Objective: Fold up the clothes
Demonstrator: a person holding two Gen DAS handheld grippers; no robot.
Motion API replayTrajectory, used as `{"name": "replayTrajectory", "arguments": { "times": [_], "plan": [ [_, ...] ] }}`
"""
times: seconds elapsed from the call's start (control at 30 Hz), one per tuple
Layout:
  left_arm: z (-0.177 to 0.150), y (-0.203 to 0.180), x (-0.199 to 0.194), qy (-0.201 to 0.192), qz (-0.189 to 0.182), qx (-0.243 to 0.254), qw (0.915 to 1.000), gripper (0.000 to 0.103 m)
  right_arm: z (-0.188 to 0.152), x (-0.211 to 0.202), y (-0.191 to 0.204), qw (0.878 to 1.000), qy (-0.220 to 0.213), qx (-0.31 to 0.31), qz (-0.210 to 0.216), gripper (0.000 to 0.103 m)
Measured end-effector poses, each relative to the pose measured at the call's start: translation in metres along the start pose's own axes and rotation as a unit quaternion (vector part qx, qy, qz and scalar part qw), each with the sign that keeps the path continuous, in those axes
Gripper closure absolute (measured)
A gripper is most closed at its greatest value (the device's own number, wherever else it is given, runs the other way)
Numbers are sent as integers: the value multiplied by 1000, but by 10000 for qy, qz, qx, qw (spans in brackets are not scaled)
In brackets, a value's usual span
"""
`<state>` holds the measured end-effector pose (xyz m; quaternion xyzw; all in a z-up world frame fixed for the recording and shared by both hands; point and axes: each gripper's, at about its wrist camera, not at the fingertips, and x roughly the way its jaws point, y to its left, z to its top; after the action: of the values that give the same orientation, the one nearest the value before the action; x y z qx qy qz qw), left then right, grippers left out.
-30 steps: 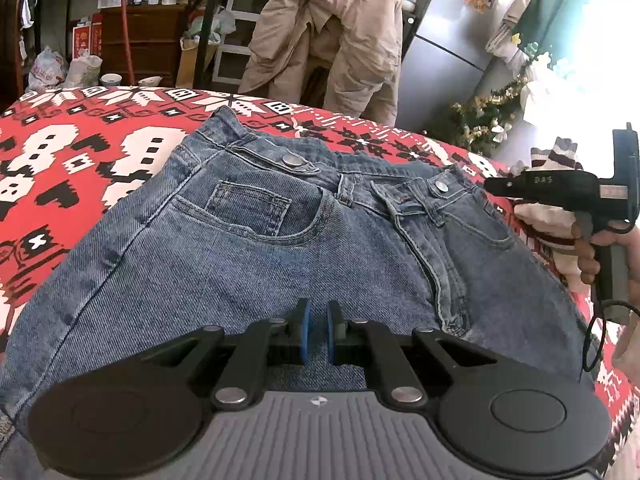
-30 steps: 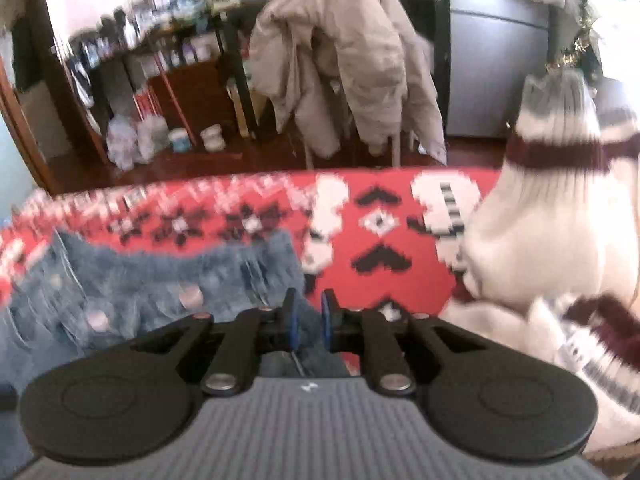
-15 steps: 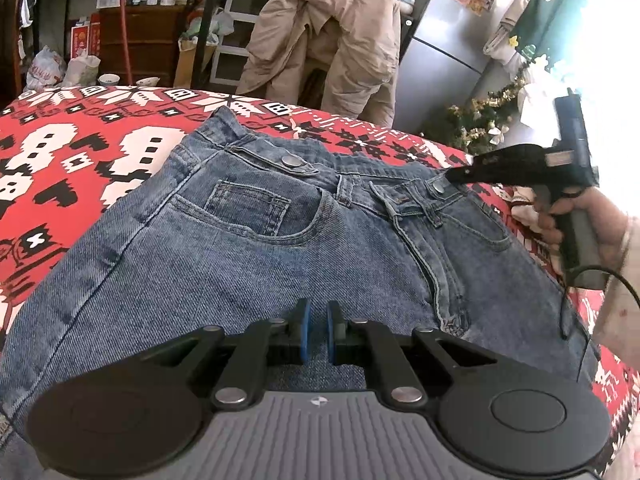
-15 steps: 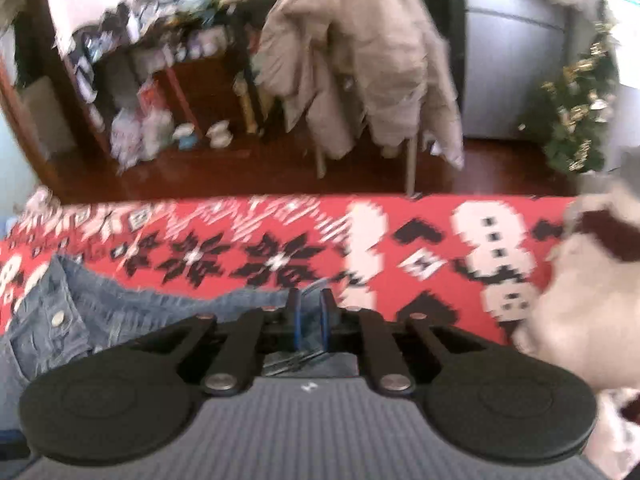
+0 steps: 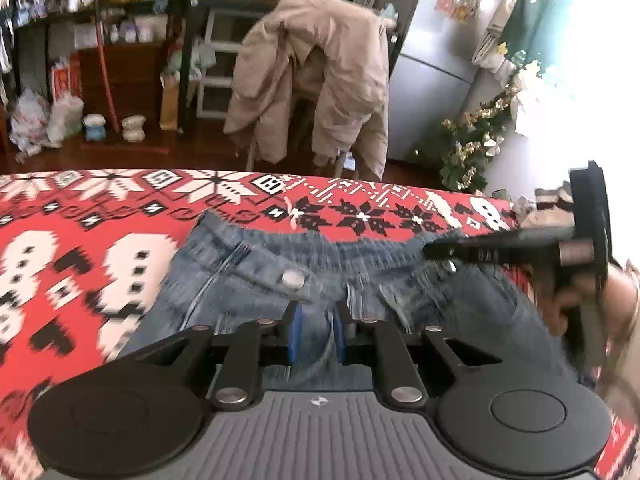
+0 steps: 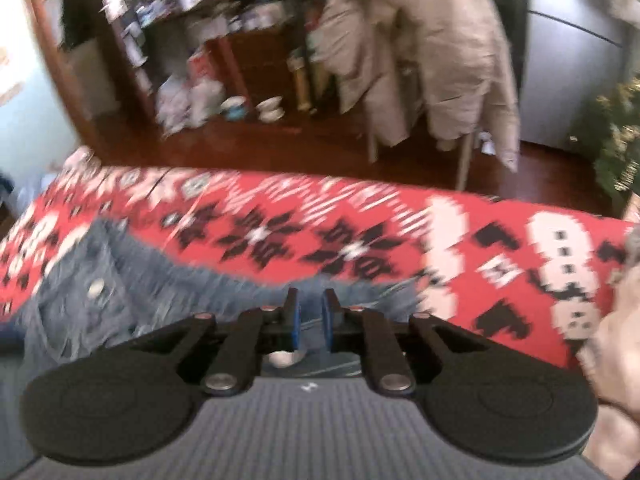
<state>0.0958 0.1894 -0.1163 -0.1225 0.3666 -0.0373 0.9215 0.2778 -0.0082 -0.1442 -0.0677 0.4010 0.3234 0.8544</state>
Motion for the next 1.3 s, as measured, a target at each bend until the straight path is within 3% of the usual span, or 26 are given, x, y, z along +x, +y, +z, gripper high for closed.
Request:
{"name": "replayTrajectory", "arguments": {
  "times": [0.1,0.3,0.5,0.63,0.77,0.87,1.0,1.1,1.23,1.3],
  "plan": [
    [22,-1,29,155,-93,-8,9998,88,1,12,10,9998,-66,-148,-95,90],
    [42,-3,82,701,58,186,9973,88,15,24,12,9998,-73,-115,-149,90],
    [50,5,101,760,115,227,9968,96,9,4,24,9989,-11,-314,338,90],
    [60,12,109,712,153,186,9972,99,2,12,41,9968,252,-629,423,90],
    [69,20,103,581,304,-56,9978,97,12,32,46,9984,104,-480,291,94],
    [72,27,86,437,85,-249,9987,96,23,37,46,9995,11,-224,241,91],
    [59,27,60,388,-263,-206,9987,96,22,18,55,9979,-92,-283,579,91],
    [45,18,62,639,-361,-57,9973,96,16,27,65,9977,-16,-415,528,91],
    [37,5,75,676,-30,433,9968,96,9,40,78,9973,95,-589,425,93],
    [38,8,80,702,-22,314,9970,96,15,47,79,9979,41,-474,436,95]
  ]
}}
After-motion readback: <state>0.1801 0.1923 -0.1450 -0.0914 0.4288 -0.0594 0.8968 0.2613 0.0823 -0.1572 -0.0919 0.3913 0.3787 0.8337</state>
